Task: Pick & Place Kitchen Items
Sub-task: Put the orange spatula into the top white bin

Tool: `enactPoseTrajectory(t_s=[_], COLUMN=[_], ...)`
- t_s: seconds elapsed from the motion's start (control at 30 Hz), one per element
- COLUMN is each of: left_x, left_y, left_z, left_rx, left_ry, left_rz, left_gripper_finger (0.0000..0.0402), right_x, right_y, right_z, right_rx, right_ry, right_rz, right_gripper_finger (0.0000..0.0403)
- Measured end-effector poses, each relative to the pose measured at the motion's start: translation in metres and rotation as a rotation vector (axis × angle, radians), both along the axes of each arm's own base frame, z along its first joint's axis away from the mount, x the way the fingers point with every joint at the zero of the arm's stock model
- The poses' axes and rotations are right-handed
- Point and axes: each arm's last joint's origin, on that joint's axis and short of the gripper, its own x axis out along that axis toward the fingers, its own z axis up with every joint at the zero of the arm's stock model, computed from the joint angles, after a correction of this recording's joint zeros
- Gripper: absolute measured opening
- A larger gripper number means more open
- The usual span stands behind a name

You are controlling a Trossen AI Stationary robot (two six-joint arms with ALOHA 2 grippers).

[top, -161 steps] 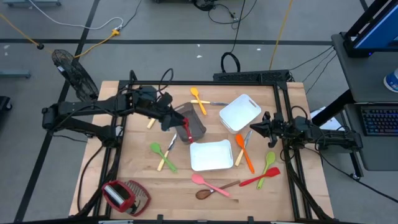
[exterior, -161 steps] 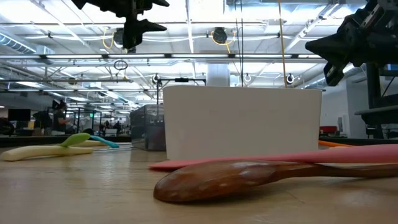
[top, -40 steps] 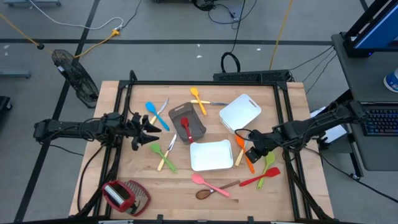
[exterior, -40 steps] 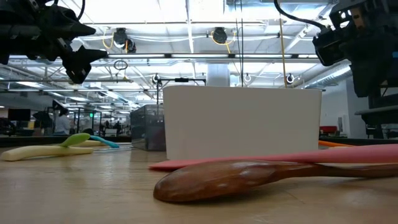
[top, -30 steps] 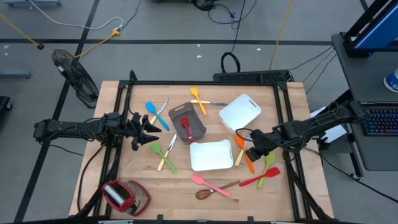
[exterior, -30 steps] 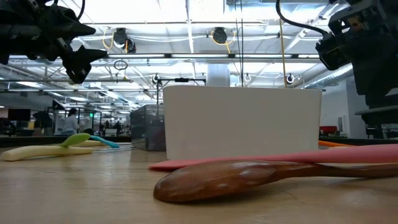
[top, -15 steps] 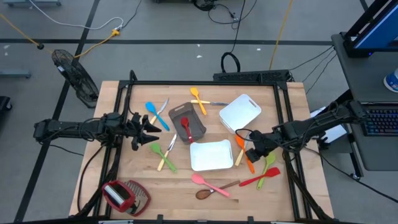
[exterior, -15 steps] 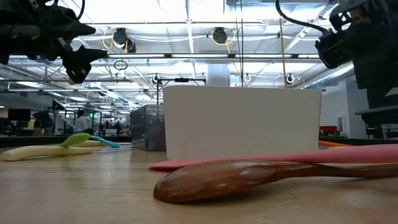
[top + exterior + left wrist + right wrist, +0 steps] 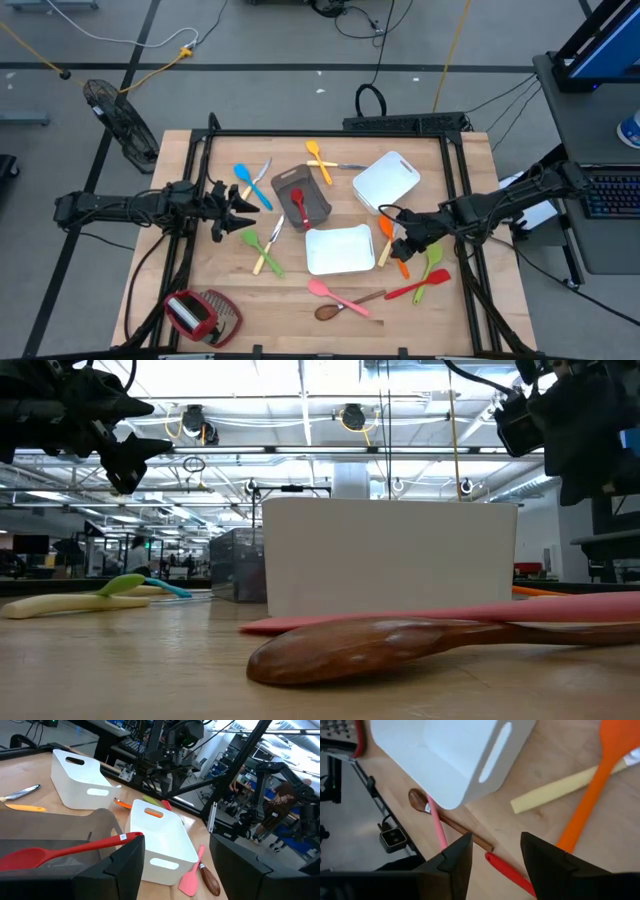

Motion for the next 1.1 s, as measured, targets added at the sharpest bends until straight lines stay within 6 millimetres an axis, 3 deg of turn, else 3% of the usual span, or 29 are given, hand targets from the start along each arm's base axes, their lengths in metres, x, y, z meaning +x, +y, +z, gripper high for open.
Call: enactPoseTrajectory(t_s=[0.6,1.1], left_x=[0.0,0.0], left_y=[0.0,0.0], left_z=[0.0,0.0], left_rx=[0.003,0.001], left_ry=[0.0,0.001], left_rz=[0.002,0.002], left_gripper_finger=[0.0228,0.0228], right_x=[-0.003,0.009], right_y=[-0.002,0.014], right_z=[-0.009,-0.042], right_rx=[-0.018,-0.074], right_ry=[0.115,0.316], right_rz=[-0.071,-0.107], right_gripper_finger=[0.0161,0.0161])
